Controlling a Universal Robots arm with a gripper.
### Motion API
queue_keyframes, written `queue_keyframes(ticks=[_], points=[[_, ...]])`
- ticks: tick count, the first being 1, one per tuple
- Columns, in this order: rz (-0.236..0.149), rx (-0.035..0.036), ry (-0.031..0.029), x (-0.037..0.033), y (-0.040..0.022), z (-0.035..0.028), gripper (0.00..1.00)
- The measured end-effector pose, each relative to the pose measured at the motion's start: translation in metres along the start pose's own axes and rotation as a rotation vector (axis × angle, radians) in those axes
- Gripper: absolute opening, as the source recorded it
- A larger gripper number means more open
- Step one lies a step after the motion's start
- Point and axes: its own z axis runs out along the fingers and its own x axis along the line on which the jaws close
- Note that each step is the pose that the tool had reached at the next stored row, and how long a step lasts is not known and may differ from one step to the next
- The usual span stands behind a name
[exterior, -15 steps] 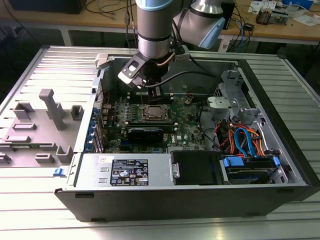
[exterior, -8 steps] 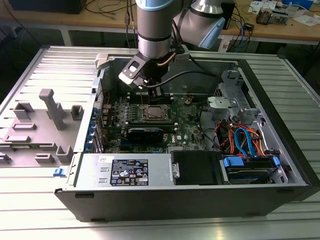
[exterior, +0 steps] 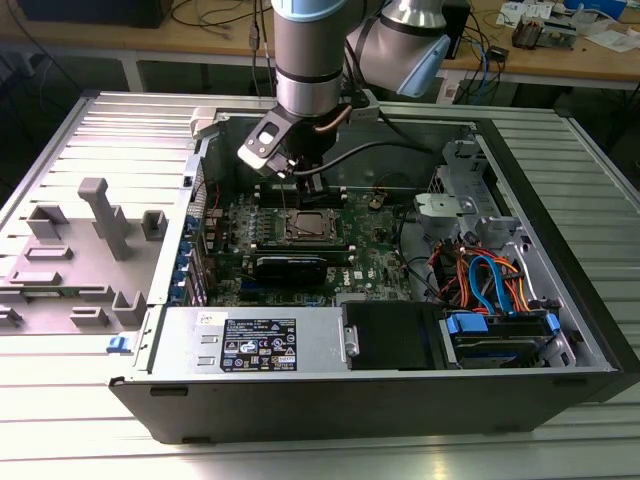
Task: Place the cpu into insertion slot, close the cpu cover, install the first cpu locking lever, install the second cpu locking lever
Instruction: 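Install the first cpu locking lever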
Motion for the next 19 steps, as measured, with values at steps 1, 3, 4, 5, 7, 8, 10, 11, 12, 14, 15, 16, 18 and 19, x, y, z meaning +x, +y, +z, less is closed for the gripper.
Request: queue_keyframes(ticks=[1,3,4,5,7,8,10,11,12,14,15,16,18,19], points=[[-0.019,0.0004,0.0005,0.0000,0.0000,0.0000,0.11],[-0.069,0.0013,0.0018,0.0000,0.0000,0.0000,0.11],[-0.081,0.0015,0.0021,0.0000,0.0000,0.0000,0.11],[-0.112,0.0020,0.0030,0.0000,0.0000,0.0000,0.11],[-0.160,0.0028,0.0043,0.0000,0.0000,0.0000,0.11],[-0.179,0.0032,0.0048,0.0000,0.0000,0.0000,0.11],[-0.216,0.0038,0.0059,0.0000,0.0000,0.0000,0.11],[-0.245,0.0045,0.0065,0.0000,0.0000,0.0000,0.11],[-0.266,0.0049,0.0070,0.0001,-0.0006,-0.0001,0.11],[-0.275,0.0051,0.0072,0.0007,-0.0029,-0.0009,0.11],[-0.279,0.0050,0.0074,0.0010,-0.0035,-0.0028,0.11],[-0.281,0.0051,0.0074,0.0010,-0.0034,-0.0052,0.11],[-0.286,0.0051,0.0075,0.0012,-0.0034,-0.0104,0.11],[-0.289,0.0052,0.0077,0.0012,-0.0034,-0.0122,0.11]])
